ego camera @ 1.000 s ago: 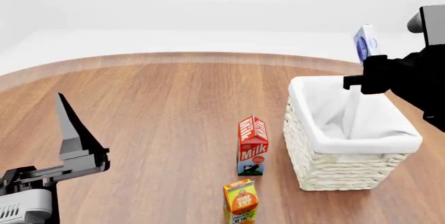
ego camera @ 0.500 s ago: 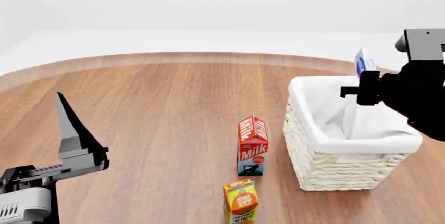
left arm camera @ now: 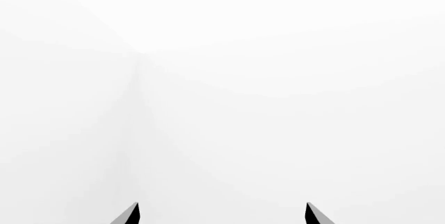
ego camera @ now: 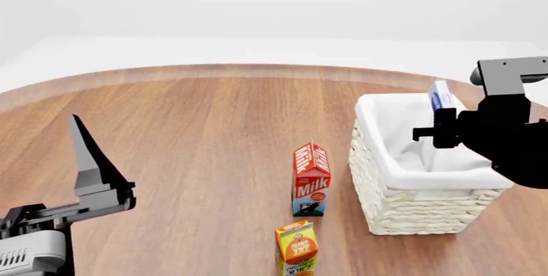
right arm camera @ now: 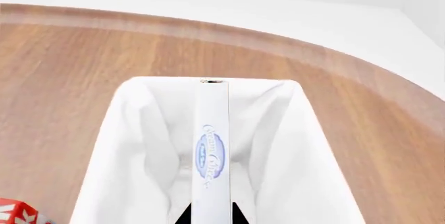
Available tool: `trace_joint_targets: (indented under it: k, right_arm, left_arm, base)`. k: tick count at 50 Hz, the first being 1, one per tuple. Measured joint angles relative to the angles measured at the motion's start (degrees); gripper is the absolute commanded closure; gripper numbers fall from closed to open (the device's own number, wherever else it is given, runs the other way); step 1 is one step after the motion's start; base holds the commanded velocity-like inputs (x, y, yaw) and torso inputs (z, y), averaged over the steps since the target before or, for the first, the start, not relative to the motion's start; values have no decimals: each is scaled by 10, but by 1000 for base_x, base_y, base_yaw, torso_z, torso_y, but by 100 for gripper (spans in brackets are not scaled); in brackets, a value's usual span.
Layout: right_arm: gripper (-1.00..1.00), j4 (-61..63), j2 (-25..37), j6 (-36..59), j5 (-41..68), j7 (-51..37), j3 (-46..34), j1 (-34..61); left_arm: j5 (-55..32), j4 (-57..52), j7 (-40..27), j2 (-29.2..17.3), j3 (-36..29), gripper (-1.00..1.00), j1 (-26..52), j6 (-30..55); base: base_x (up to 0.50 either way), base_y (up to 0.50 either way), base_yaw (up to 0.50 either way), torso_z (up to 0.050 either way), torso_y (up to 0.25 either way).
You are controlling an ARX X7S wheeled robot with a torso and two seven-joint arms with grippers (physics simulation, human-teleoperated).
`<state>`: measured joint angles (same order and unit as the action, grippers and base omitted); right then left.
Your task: Pick up the cream cheese box and the butter, and put them in the basket.
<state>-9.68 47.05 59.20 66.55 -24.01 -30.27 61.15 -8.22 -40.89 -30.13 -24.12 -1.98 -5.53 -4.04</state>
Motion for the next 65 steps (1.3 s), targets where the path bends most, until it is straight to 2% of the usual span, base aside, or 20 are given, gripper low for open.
trace_joint_targets:
  k: [15,16,37,44,48,57,65]
  right_arm:
    - [100,4,3,-3,-14,13,-18,-5]
    - [-100,4,3,-3,-15,13,-19,-5]
    - [-100,12,8,0,-29,14,-21,2]
    - [-100,56,18,8,-11,1,-13,-4]
    - [-100,117,37,10,26,-26,4,-22]
    - [-100,388,104,-16,193,-144,50,-81]
    - [-100,544,124,-24,285,-208,60,-100]
  left_arm:
    - [1,2,-2,-1,-2,-100,-2,-2]
    - [1,2,-2,-1,-3,-100,-2,-3]
    - [0,5,-4,-3,-5,-100,0,-4]
    - [-1,4,-5,-4,-5,-100,0,-3]
    - [-1,2,-6,-5,-4,-100,0,-3]
    - [-3,-2,-8,-6,-1,-100,-4,-5]
    - [-4,-4,-10,-7,1,-100,-6,-6]
  base:
    - [0,0,0,1,1]
    - [0,0,0,0,0]
    - [0,0,0,0,0]
    - [0,0,0,0,0]
    - [0,0,0,0,0]
    - [0,0,0,0,0]
    - [0,0,0,0,0]
